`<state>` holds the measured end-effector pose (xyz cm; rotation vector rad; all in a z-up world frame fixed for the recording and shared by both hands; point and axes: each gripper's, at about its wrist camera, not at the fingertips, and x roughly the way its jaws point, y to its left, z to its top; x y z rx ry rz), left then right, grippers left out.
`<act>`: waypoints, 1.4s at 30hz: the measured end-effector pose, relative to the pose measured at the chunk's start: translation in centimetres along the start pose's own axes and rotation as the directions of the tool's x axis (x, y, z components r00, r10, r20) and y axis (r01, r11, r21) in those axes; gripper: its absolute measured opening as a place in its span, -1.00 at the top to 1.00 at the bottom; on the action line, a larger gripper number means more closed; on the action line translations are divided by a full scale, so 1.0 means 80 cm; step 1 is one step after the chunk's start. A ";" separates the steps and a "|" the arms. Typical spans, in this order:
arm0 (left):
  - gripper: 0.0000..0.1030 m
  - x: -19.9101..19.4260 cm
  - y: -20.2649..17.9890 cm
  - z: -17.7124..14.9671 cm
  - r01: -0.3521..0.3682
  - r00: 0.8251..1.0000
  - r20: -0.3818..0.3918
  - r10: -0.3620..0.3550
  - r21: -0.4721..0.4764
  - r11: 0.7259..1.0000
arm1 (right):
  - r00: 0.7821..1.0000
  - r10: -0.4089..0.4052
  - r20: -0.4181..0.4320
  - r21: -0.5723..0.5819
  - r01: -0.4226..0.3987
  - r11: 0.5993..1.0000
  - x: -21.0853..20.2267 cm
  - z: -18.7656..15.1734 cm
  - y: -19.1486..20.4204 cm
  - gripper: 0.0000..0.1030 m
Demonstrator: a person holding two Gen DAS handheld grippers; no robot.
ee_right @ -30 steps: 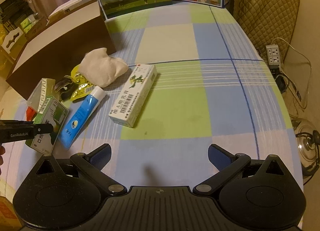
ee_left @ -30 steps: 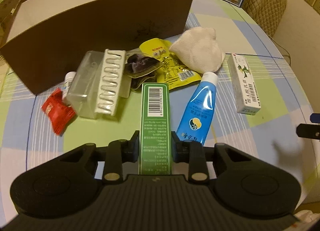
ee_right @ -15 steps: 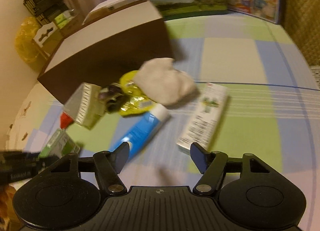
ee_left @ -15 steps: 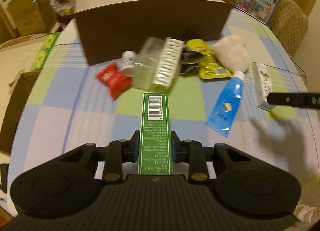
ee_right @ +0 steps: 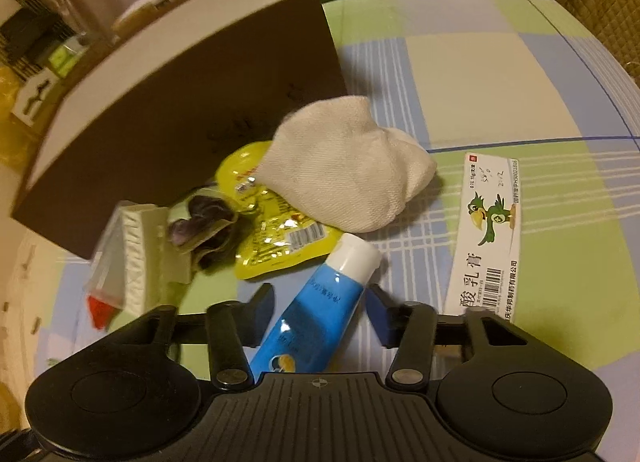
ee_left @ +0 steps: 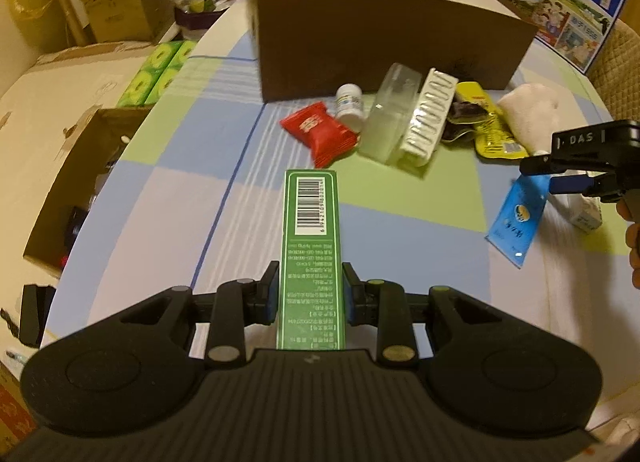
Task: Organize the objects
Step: 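Grasp the blue toothpaste tube with the right gripper while the left holds the green box, then carry the green box and blue tube with both grippers into the brown box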
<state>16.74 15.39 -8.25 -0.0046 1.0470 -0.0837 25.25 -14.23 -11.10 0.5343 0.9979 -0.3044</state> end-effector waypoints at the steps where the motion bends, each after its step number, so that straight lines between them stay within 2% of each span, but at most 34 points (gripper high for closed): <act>1: 0.51 0.000 0.001 -0.001 -0.001 1.000 0.000 0.001 -0.003 1.000 | 1.000 -0.017 -0.001 -0.002 0.017 1.000 0.004 0.000 0.001 0.25; 5: 0.51 -0.001 0.002 -0.001 0.001 1.000 -0.002 -0.001 -0.005 1.000 | 1.000 -0.011 0.006 -0.064 0.011 0.998 0.009 -0.004 0.005 0.28; 8: 0.51 0.000 0.001 -0.001 0.002 1.000 -0.007 -0.002 -0.005 1.000 | 1.000 0.017 -0.012 -0.187 -0.019 0.982 0.007 -0.012 0.012 0.29; 10: 0.50 0.001 0.000 0.000 0.002 1.000 -0.013 -0.002 -0.004 1.000 | 0.998 0.055 -0.041 -0.283 -0.065 0.957 0.003 -0.022 0.015 0.32; 12: 0.49 0.002 -0.003 0.001 -0.002 1.000 -0.019 0.002 0.002 1.000 | 0.994 0.087 -0.069 -0.378 -0.107 0.920 -0.001 -0.034 0.018 0.35; 15: 0.48 0.004 -0.009 0.002 -0.004 1.000 -0.027 0.004 0.011 1.000 | 0.986 0.120 -0.115 -0.534 -0.163 0.830 -0.012 -0.060 0.023 0.37; 17: 0.47 0.006 -0.014 0.003 -0.005 1.000 -0.031 0.005 0.018 1.000 | 0.985 0.118 -0.125 -0.635 -0.171 0.754 -0.020 -0.079 0.028 0.36; 19: 0.47 0.009 -0.021 0.003 -0.003 0.999 -0.036 0.004 0.028 1.000 | 0.987 0.106 -0.118 -0.685 -0.159 0.711 -0.025 -0.091 0.032 0.36; 20: 0.47 0.012 -0.024 0.003 -0.005 0.999 -0.040 0.007 0.030 1.000 | 0.989 0.100 -0.108 -0.688 -0.147 0.711 -0.025 -0.096 0.033 0.36; 25: 0.43 0.027 -0.033 0.004 -0.028 0.997 -0.065 0.031 0.036 0.999 | 0.994 0.078 -0.081 -0.617 -0.111 0.779 -0.026 -0.102 0.028 0.36; 29: 0.43 0.031 -0.031 0.007 -0.028 0.997 -0.068 0.029 0.028 0.999 | 0.995 0.071 -0.068 -0.581 -0.098 0.808 -0.025 -0.099 0.029 0.36; 33: 0.50 0.032 -0.031 0.011 -0.027 0.998 -0.057 0.028 0.024 0.999 | 0.997 0.063 -0.052 -0.575 -0.081 0.814 -0.031 -0.101 0.030 0.35; 37: 0.50 0.027 -0.031 0.014 -0.015 0.999 -0.039 0.016 0.019 1.000 | 0.995 0.083 -0.056 -0.565 -0.100 0.819 -0.031 -0.101 0.028 0.37; 40: 0.50 0.021 -0.030 0.017 -0.009 1.000 -0.025 0.009 0.012 1.000 | 0.992 0.110 -0.059 -0.547 -0.124 0.828 -0.034 -0.097 0.024 0.46; 42: 0.50 0.015 -0.028 0.021 -0.005 1.000 -0.014 0.006 0.006 1.000 | 0.991 0.127 -0.049 -0.540 -0.133 0.831 -0.037 -0.093 0.023 0.68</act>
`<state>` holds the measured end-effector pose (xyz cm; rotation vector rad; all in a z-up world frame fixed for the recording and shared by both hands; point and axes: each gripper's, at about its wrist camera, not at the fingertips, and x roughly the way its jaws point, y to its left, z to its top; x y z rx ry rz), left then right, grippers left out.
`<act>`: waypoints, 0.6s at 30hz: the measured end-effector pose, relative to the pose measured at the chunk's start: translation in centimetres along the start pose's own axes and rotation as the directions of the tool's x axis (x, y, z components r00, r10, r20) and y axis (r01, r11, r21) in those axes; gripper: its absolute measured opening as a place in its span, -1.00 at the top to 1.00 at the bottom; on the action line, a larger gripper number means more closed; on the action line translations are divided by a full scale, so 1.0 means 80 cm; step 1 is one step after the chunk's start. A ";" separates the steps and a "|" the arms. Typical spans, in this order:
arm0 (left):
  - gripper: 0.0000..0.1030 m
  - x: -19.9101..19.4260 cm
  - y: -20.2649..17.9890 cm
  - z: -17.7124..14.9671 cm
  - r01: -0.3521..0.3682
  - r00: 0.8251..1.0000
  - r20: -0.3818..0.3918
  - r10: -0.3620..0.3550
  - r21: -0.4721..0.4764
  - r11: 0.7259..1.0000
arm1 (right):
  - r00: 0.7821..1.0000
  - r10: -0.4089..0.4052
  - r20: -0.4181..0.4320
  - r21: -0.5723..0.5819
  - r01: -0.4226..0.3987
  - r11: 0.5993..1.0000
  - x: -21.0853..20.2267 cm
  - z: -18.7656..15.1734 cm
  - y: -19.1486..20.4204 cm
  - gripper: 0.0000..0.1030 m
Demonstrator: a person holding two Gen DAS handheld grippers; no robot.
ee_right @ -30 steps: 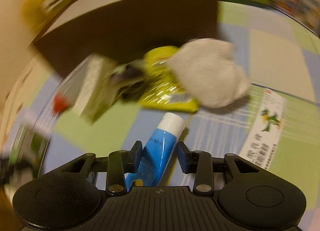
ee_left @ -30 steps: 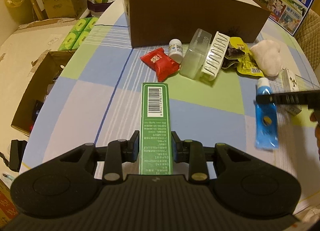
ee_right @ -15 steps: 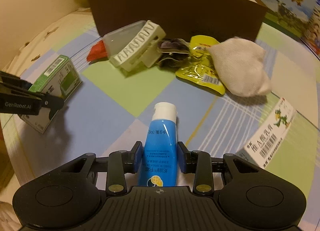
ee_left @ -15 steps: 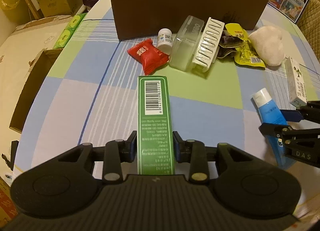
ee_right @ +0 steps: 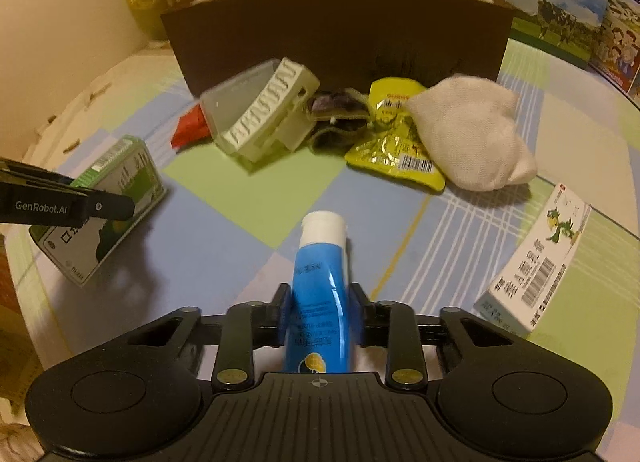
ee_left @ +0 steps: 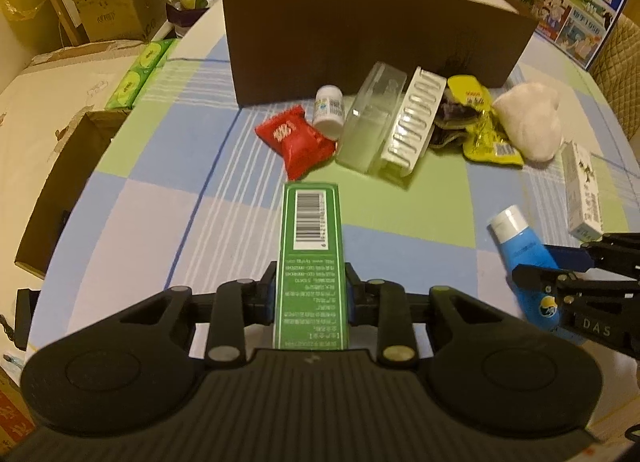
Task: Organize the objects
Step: 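Carry the green box and blue tube with both grippers into the brown box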
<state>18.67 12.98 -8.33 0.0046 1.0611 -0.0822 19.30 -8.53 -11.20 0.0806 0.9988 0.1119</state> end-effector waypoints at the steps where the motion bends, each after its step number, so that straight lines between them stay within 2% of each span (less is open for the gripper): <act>1: 0.51 -0.003 0.001 0.003 0.001 1.000 0.006 -0.001 -0.004 1.000 | 1.000 0.013 0.019 0.004 -0.013 1.000 -0.005 0.003 -0.001 0.74; 9: 0.51 -0.023 0.001 0.027 0.021 0.998 0.061 -0.021 -0.002 1.000 | 1.000 0.020 0.008 -0.003 -0.020 1.000 -0.006 0.014 -0.009 0.75; 13: 0.51 -0.033 -0.002 0.039 0.037 0.996 0.086 -0.037 0.004 0.999 | 0.998 0.023 0.051 -0.016 -0.022 1.000 -0.016 0.020 -0.004 0.77; 18: 0.50 -0.051 -0.006 0.065 0.061 0.988 0.142 -0.063 0.017 0.998 | 0.994 0.035 0.100 0.002 -0.035 0.999 -0.038 0.052 -0.009 0.77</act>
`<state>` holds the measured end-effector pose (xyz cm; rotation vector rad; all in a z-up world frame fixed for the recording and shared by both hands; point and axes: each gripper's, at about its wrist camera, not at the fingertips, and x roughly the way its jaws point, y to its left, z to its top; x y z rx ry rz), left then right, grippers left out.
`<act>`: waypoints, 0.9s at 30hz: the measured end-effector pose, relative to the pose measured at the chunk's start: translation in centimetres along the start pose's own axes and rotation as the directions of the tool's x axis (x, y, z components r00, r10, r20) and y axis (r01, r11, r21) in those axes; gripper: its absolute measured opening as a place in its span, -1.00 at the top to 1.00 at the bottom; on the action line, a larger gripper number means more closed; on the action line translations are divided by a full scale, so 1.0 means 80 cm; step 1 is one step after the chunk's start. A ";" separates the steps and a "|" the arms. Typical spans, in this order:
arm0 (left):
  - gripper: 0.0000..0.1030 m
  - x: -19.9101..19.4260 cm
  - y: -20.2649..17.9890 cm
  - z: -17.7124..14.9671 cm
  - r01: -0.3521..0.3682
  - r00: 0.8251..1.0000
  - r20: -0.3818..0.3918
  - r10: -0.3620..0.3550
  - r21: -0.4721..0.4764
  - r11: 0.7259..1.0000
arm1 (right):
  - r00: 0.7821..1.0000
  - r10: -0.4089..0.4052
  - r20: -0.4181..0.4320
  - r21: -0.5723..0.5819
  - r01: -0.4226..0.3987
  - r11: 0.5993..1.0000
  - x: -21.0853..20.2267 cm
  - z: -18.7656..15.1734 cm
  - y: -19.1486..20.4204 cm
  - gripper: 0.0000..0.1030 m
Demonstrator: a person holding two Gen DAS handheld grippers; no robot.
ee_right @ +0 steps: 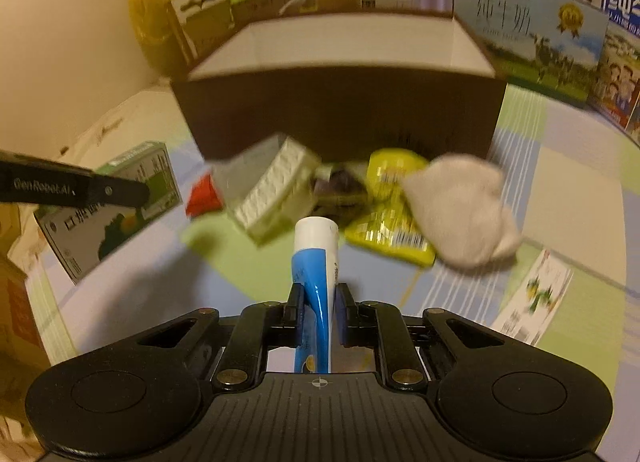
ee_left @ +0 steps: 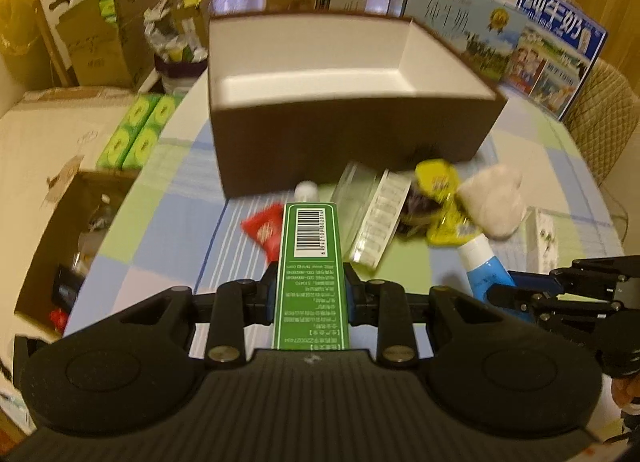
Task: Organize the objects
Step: 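Carry the green box and blue tube with both grippers into the brown box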
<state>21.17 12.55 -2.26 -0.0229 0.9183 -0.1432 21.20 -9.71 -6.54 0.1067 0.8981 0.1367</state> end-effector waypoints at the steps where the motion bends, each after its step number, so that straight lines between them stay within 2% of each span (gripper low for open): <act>1: 0.51 -0.001 -0.001 0.007 0.006 1.000 0.013 -0.006 0.002 1.000 | 1.000 0.007 0.012 0.007 -0.007 1.000 -0.004 0.011 -0.002 0.77; 10: 0.50 0.004 -0.010 0.097 0.033 0.990 0.136 -0.035 0.022 0.999 | 0.987 0.085 0.136 0.078 -0.096 0.992 -0.024 0.121 -0.029 0.77; 16: 0.50 0.022 -0.016 0.164 0.025 0.978 0.207 -0.031 0.029 0.999 | 0.975 0.091 0.204 0.084 -0.110 0.990 -0.017 0.203 -0.045 0.77; 27: 0.50 0.100 -0.013 0.245 0.010 0.979 0.205 -0.002 -0.036 0.999 | 0.970 0.057 0.238 0.051 -0.071 0.996 0.053 0.312 -0.064 0.77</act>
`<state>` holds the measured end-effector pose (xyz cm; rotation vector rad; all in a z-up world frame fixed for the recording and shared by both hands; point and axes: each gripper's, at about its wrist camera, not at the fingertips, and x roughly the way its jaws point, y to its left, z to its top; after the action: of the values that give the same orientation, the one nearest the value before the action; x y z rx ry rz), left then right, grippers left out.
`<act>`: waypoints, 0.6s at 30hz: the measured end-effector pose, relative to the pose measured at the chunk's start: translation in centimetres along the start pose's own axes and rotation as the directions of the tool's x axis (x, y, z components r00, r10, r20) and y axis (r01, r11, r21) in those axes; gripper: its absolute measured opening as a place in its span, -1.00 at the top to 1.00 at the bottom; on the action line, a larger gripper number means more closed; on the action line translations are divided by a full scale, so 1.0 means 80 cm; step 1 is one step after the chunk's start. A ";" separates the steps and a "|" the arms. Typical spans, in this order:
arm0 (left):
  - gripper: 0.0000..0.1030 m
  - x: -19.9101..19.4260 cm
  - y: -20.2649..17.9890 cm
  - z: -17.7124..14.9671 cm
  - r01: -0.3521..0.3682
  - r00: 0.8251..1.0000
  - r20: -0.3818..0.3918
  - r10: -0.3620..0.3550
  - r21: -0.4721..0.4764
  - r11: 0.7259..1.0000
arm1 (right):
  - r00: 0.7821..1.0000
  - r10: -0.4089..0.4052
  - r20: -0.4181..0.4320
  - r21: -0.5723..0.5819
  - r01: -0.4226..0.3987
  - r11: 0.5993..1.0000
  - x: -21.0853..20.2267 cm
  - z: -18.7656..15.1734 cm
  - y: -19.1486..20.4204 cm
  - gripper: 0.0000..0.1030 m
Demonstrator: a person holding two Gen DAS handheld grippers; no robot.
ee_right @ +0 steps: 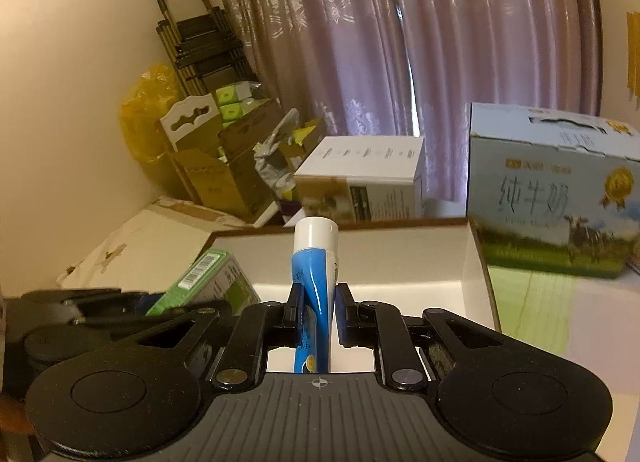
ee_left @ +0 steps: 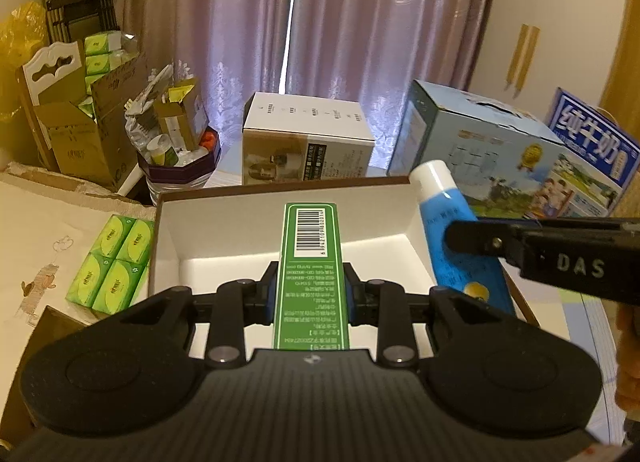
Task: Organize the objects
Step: 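Carry the green box and blue tube with both grippers into the brown box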
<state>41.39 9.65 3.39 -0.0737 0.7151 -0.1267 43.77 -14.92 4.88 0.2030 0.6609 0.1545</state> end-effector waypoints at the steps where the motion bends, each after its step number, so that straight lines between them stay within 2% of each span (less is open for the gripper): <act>1: 0.50 0.009 0.001 0.002 -0.003 1.000 -0.005 0.003 -0.004 1.000 | 1.000 -0.006 -0.003 -0.002 0.006 1.000 0.012 0.005 -0.003 0.77; 5: 0.50 0.045 0.004 0.005 -0.024 0.999 -0.037 0.023 -0.028 0.999 | 0.999 -0.021 -0.042 -0.003 0.021 1.000 0.055 0.008 -0.016 0.77; 9: 0.50 0.084 0.008 -0.006 -0.034 0.994 -0.103 0.028 -0.058 0.998 | 0.991 -0.023 -0.135 0.020 0.026 0.999 0.098 -0.008 -0.032 0.77; 14: 0.50 0.118 0.004 -0.025 -0.034 0.981 -0.191 0.017 -0.086 0.996 | 0.963 -0.015 -0.269 0.068 0.035 0.997 0.143 -0.036 -0.055 0.77; 18: 0.50 0.133 -0.001 -0.036 -0.038 0.974 -0.224 0.016 -0.091 0.995 | 0.945 -0.009 -0.328 0.105 0.046 0.993 0.159 -0.048 -0.071 0.77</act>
<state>47.48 7.99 -5.66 -0.1421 0.9463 -0.0753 51.75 -17.23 -6.92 0.2789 1.0050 0.1250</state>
